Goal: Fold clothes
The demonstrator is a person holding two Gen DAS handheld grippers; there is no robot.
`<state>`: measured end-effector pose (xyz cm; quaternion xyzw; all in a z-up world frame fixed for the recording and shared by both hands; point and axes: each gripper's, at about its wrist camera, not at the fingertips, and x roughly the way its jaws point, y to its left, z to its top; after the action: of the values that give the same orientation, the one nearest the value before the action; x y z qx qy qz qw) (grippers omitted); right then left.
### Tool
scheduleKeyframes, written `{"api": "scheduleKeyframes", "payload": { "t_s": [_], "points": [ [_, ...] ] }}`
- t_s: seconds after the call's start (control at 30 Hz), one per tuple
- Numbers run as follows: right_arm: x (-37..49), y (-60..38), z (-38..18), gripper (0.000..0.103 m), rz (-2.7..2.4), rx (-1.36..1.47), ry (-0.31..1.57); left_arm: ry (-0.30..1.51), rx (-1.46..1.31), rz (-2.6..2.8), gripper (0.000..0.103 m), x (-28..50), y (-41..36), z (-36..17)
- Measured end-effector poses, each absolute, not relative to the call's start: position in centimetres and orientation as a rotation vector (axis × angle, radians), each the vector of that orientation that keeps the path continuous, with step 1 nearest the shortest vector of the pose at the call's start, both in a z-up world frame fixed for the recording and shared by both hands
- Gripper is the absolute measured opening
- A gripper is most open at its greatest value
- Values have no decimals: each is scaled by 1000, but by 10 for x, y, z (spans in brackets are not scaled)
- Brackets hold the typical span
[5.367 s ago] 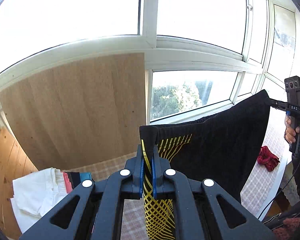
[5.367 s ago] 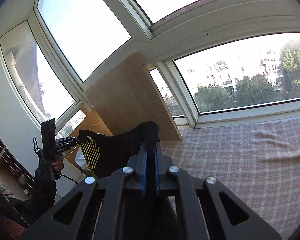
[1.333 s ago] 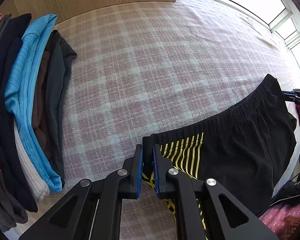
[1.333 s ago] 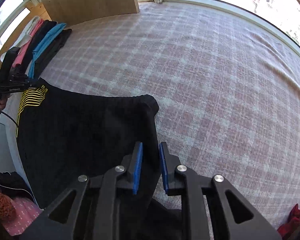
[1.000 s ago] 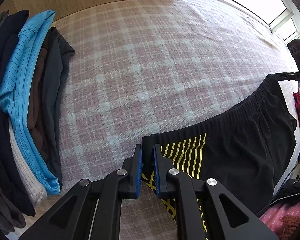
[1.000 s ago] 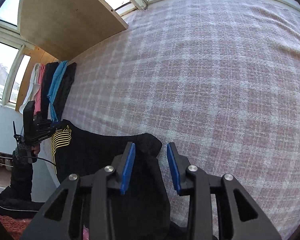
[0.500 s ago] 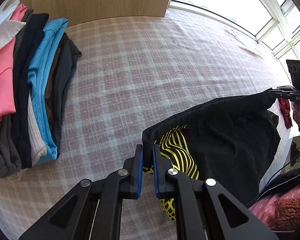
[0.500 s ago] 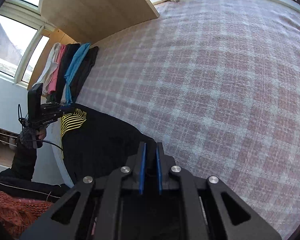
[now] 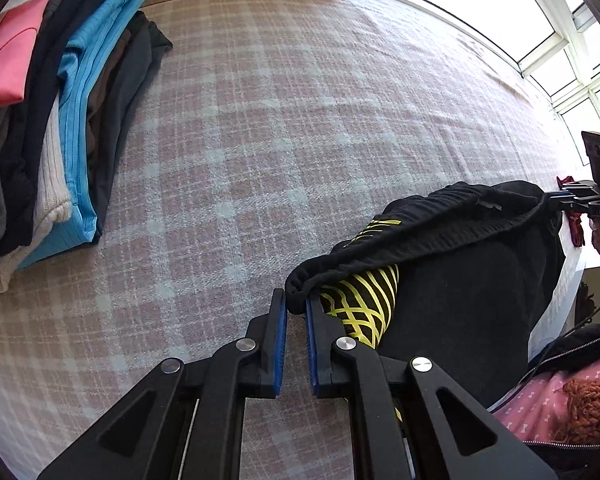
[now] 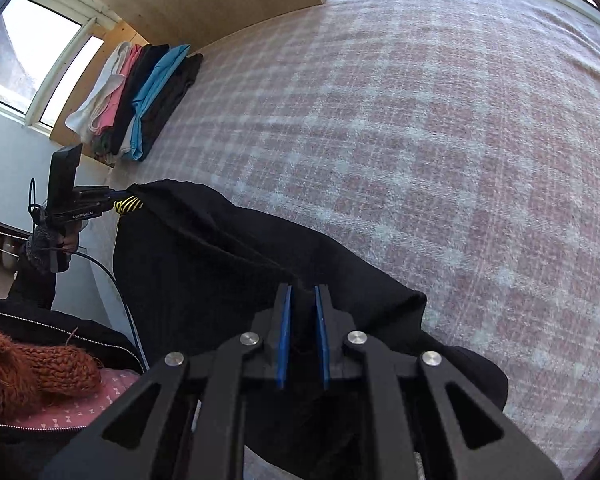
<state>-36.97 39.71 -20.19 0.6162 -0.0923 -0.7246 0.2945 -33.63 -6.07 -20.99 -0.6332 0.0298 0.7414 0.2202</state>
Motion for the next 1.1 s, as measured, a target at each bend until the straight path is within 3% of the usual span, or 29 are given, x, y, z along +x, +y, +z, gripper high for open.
{"api": "scheduleKeyframes", "payload": {
  "t_s": [0.37,0.5,0.73,0.9,1.1],
  "points": [
    [-389,406,-166,35,-1894,1487,-200,91,-1792,2020,8,-339,-65,-220],
    [-381,403,-173,35,-1782,1481,-131,115,-1798,2009,9,-342,-72,-217],
    [-349,372,-193,35,-1680,1471,190,126,-1816,2045,10,-362,-89,-210],
    [-355,375,-189,35,-1660,1442,258,156,-1849,2124,4,-378,-105,-211],
    [-364,369,-185,35,-1658,1408,312,133,-1789,2111,4,-367,-101,-185]
  ]
}}
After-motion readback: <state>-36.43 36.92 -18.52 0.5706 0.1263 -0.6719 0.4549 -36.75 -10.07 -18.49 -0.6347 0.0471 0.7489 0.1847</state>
